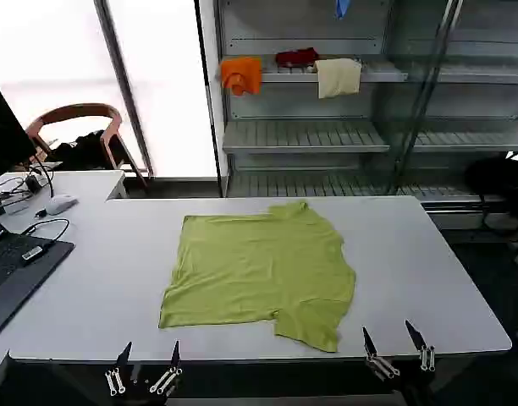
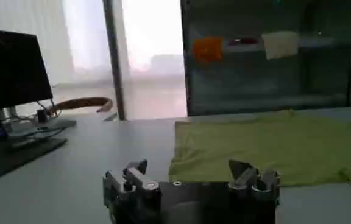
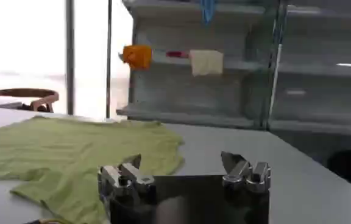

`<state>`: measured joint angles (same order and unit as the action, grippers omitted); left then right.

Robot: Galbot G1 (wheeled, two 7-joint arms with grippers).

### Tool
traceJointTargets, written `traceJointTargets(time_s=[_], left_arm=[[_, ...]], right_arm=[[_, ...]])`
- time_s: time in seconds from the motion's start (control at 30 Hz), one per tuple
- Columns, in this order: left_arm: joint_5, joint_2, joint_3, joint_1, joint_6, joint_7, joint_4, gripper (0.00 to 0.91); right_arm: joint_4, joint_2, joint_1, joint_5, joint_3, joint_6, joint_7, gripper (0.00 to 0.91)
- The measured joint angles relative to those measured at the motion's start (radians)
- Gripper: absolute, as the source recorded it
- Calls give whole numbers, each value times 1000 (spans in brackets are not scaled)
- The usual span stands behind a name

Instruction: Fold and organize the clothes.

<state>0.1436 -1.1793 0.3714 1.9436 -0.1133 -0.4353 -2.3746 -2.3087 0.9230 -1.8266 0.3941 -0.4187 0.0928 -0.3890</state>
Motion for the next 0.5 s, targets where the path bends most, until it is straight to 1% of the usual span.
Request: traceJointTargets(time_s=[0.17,0.27,0.37,0.5], left_arm=[[69,24,22,-51,-115,30,-15,907],[102,36,26,-83,-174,55,-17,907],[133,40,32,-116,-224,79,-15,907],[178,37,39,-166,-285,91,1,907]], right_arm=[[-20,16,66,45,50,155,-17,907],[-28,25,101,69,76,231,-29,907],[-29,35,132,86,96,291,-39,907],[-30,46,166,105,120,349,-51,907]])
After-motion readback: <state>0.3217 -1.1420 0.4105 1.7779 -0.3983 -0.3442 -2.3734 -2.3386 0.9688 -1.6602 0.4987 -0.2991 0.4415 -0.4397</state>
